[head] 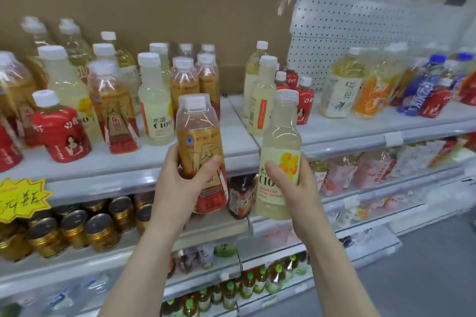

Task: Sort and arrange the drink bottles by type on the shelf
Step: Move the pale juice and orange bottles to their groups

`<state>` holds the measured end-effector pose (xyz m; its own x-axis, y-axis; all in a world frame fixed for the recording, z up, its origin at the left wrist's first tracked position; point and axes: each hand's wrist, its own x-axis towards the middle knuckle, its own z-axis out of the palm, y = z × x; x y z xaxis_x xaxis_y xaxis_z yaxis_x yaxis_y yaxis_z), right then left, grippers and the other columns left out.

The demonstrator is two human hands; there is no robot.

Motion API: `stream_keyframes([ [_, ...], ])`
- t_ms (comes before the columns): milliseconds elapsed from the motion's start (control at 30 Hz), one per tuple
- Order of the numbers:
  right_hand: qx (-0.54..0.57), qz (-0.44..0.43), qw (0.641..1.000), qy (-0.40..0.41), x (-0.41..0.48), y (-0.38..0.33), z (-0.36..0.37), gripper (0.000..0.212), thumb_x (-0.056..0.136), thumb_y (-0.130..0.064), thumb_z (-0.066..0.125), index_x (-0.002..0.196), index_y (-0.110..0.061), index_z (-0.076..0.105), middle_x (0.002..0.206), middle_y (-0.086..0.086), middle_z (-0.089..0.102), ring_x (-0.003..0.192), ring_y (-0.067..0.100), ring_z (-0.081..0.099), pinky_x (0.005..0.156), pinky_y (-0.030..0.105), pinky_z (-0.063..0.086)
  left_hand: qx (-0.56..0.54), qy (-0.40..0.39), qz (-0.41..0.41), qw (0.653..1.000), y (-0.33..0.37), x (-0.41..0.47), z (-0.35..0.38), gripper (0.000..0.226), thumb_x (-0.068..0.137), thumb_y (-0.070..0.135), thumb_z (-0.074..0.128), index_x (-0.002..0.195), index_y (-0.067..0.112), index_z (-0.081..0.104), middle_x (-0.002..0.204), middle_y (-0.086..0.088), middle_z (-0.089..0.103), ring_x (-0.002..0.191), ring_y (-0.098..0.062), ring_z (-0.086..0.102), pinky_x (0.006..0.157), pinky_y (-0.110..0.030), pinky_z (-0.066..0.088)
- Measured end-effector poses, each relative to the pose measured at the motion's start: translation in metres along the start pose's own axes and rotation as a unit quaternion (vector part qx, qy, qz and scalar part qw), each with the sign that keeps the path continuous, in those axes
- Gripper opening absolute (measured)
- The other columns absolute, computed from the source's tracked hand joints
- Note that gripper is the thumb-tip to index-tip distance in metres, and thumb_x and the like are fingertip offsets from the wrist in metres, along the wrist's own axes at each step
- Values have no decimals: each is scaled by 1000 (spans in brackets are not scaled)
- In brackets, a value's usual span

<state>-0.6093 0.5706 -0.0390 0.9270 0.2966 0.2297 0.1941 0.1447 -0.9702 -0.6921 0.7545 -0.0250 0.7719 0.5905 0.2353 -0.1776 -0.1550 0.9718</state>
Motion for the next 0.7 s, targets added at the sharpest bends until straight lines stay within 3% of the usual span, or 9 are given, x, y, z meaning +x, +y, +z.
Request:
stream_keyframes([
  [200,1,-33,999,-20,69,-4,1,40,82,-34,82,115,-25,61,105,2,75,95,15,73,76,27,60,52,61,52,995,-2,74,32,68,78,46,76,135,28,46,126,10,63,117,-11,60,98,-35,51],
  [367,30,-62,997,-18,108,-3,-12,46,83,-33,78,125,-28,60,115,-1,75,106,16,72,88,32,60,96,125,70,985,-13,131,58,71,82,34,77,140,19,38,135,3,53,125,-14,51,104,-32,44],
  [467,32,-80,996,-6,133,-3,-28,54,78,-41,78,127,-27,59,119,0,74,110,18,71,91,34,59,129,154,78,976,-22,144,76,73,83,26,77,142,15,36,136,0,48,121,-9,45,96,-13,35],
  [500,33,-83,996,-6,141,-3,-33,56,76,-45,78,126,-28,59,119,0,74,110,18,72,89,33,59,133,158,78,975,-26,147,82,74,84,26,77,143,15,34,138,-1,46,121,-9,43,96,-14,35],
  [600,37,-78,996,-15,163,-2,-50,55,76,-43,78,125,-27,59,114,-3,75,105,15,73,84,29,60,146,188,74,969,-36,160,98,81,84,30,75,148,18,27,143,-3,41,132,-19,40,111,-35,35],
  [700,38,-66,997,-32,181,2,-69,48,79,-36,73,123,-25,59,107,-6,75,99,12,73,79,28,59,174,230,65,955,-37,173,114,85,84,27,76,151,16,25,146,-7,36,137,-22,34,111,-32,28],
])
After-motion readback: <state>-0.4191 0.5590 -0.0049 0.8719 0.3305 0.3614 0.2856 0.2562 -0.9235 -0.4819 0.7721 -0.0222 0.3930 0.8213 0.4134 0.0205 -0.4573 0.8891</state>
